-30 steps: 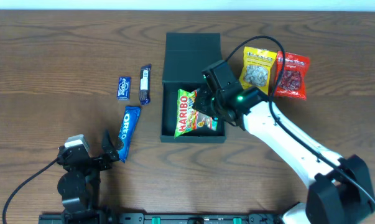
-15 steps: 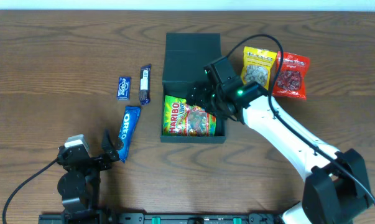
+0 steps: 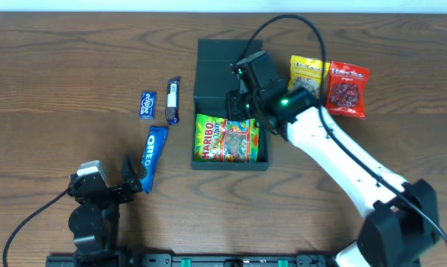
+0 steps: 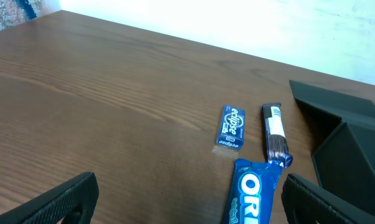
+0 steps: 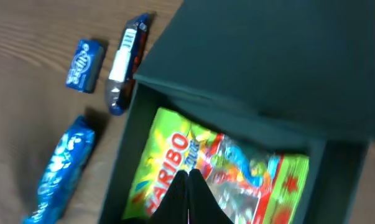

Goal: Pack container

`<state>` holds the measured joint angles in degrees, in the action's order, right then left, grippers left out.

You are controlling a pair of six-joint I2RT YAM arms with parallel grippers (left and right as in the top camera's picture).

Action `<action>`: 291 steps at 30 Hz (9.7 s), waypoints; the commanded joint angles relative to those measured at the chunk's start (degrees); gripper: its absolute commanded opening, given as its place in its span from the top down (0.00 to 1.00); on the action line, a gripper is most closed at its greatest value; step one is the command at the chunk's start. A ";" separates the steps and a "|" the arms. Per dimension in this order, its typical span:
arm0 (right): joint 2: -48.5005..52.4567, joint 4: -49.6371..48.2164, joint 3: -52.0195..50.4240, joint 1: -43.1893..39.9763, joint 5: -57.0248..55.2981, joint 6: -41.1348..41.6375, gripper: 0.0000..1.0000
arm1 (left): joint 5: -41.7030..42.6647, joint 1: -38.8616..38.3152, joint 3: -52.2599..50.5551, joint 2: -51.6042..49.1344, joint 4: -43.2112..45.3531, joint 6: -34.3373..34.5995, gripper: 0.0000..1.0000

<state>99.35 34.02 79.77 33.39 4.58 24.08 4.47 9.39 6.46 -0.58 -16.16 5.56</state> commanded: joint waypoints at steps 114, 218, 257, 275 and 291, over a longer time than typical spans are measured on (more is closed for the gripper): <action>-7.63 10.08 11.06 -19.98 4.74 -23.98 0.01 | 3.50 -11.63 38.69 -74.58 -9.62 -7.10 0.05; -11.28 16.57 10.93 -33.48 4.90 -21.11 0.01 | 6.08 -45.72 67.10 -105.61 -0.92 -72.83 0.94; 4.92 -5.81 10.75 -37.51 3.78 -25.70 0.01 | -13.73 -31.08 67.12 -94.12 8.70 -12.37 0.05; 19.04 -3.41 10.75 -38.58 -4.20 -20.26 0.06 | -13.90 -27.74 67.10 -94.12 6.03 -12.17 0.05; 24.55 0.24 10.36 -38.73 -9.11 -18.32 0.34 | -13.90 -27.39 67.10 -94.12 6.38 -12.17 0.05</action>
<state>123.37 34.06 90.26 -4.80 -3.31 4.99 -9.02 -18.41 72.07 -95.57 -10.02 -7.44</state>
